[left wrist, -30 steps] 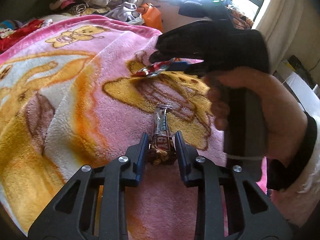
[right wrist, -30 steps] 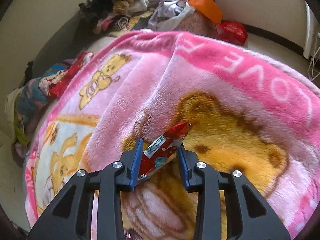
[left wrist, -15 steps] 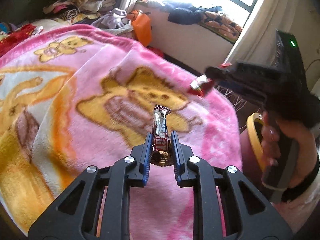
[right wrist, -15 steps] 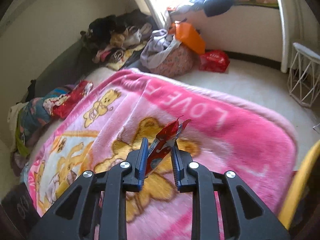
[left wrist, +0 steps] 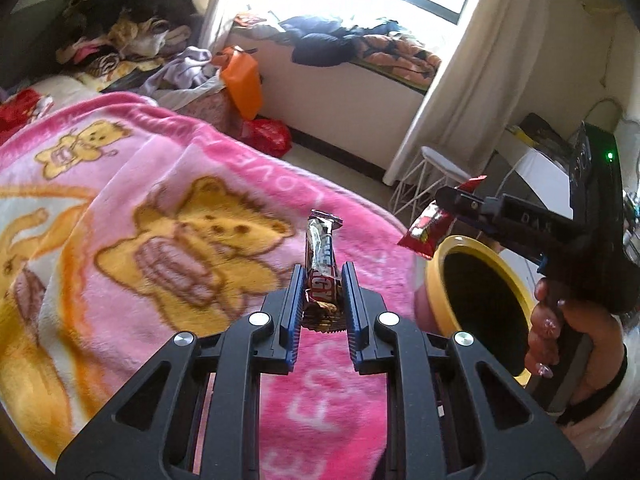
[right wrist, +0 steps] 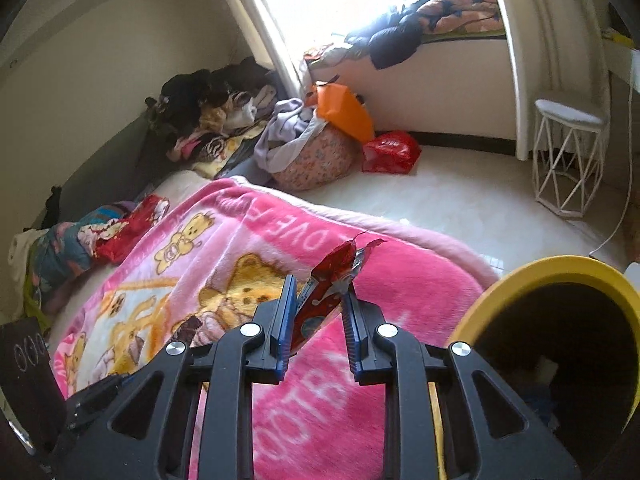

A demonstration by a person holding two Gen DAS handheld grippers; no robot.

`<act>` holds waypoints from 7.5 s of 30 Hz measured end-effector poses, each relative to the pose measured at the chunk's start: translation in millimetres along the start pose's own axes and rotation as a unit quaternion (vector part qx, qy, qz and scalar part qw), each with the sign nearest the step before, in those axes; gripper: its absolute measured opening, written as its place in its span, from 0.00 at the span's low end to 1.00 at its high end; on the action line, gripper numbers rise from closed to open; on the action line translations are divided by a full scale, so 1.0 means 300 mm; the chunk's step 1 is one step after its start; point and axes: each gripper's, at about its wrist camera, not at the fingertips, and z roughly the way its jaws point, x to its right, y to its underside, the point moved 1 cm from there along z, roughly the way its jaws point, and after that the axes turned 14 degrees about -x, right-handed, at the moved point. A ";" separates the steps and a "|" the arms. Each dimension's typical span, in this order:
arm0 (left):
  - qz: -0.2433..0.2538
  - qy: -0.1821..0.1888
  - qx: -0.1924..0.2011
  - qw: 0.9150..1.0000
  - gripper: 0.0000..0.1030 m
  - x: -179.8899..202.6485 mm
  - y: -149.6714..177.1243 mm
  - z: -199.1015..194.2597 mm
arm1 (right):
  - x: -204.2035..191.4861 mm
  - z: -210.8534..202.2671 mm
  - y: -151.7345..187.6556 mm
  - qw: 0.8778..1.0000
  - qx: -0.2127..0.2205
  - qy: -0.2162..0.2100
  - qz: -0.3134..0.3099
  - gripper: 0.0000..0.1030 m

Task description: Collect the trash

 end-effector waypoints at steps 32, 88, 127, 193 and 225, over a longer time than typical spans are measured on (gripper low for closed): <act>0.095 0.033 0.004 0.995 0.13 0.356 -0.001 0.033 | 0.376 -0.289 0.202 0.992 0.057 0.070 0.085 0.21; 0.164 0.064 -0.093 0.980 0.17 0.634 -0.020 0.361 | 0.574 -0.272 0.378 0.983 0.012 0.137 0.121 0.26; 0.103 0.007 -0.018 0.994 0.90 0.369 0.039 0.055 | 0.323 -0.375 0.445 0.984 0.066 0.159 0.051 0.94; 0.075 -0.037 0.124 0.989 0.90 0.231 0.167 -0.181 | 0.072 -0.423 0.614 0.931 0.260 0.257 -0.018 0.94; 0.074 -0.040 0.118 0.989 0.90 0.224 0.169 -0.174 | 0.081 -0.429 0.614 0.931 0.261 0.255 -0.015 0.94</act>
